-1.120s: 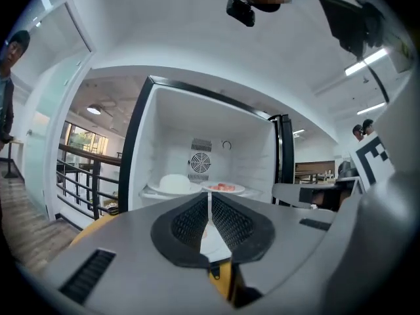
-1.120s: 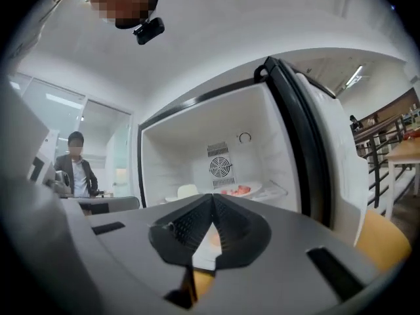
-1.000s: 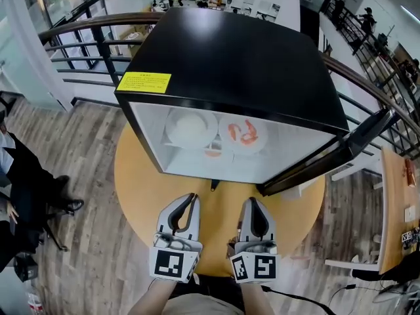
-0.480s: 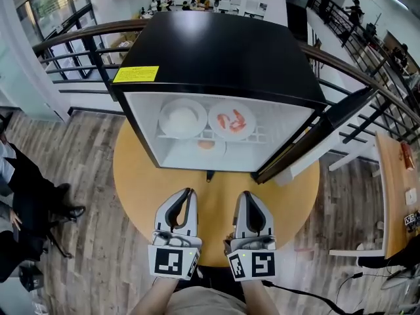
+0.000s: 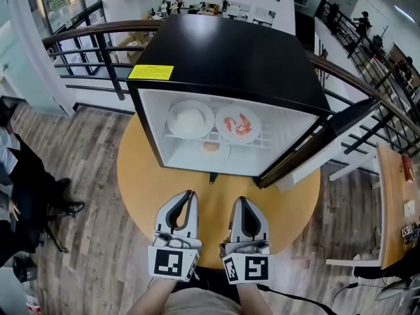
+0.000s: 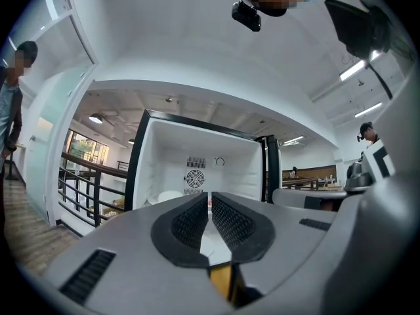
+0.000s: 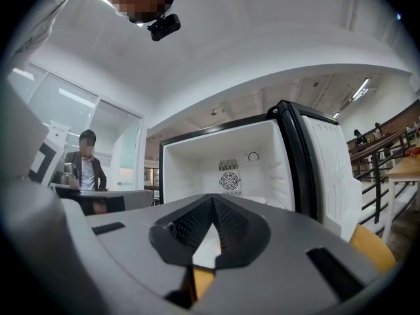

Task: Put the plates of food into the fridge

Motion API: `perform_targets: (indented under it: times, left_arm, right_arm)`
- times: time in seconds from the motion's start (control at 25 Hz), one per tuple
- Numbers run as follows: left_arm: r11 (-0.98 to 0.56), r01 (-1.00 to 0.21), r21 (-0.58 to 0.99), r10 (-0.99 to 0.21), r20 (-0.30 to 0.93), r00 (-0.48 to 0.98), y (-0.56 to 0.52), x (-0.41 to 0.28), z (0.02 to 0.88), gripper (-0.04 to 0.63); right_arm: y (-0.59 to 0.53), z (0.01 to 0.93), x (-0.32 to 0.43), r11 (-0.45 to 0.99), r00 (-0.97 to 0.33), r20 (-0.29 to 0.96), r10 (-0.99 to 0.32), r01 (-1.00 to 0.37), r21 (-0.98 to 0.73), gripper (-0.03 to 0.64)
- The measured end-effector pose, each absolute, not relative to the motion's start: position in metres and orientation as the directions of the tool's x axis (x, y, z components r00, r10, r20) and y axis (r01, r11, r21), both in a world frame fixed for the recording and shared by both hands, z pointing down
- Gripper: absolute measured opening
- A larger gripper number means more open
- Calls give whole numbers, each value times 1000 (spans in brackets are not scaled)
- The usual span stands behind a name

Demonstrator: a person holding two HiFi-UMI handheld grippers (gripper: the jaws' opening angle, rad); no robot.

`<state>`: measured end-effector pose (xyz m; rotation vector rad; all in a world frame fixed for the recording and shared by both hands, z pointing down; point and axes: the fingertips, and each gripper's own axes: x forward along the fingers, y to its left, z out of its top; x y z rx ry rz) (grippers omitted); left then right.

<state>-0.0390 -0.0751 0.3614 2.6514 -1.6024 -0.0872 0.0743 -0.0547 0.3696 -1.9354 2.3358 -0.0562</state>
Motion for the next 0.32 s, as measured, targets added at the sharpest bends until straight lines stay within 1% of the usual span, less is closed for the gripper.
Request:
perform_targets:
  times: [0.32]
  left_arm:
    - [-471,-880,65,-882,-31,470,-73,-41,360,23]
  right_arm:
    - [-53,369,70,186,-181,-56,-982,-978,-93,12]
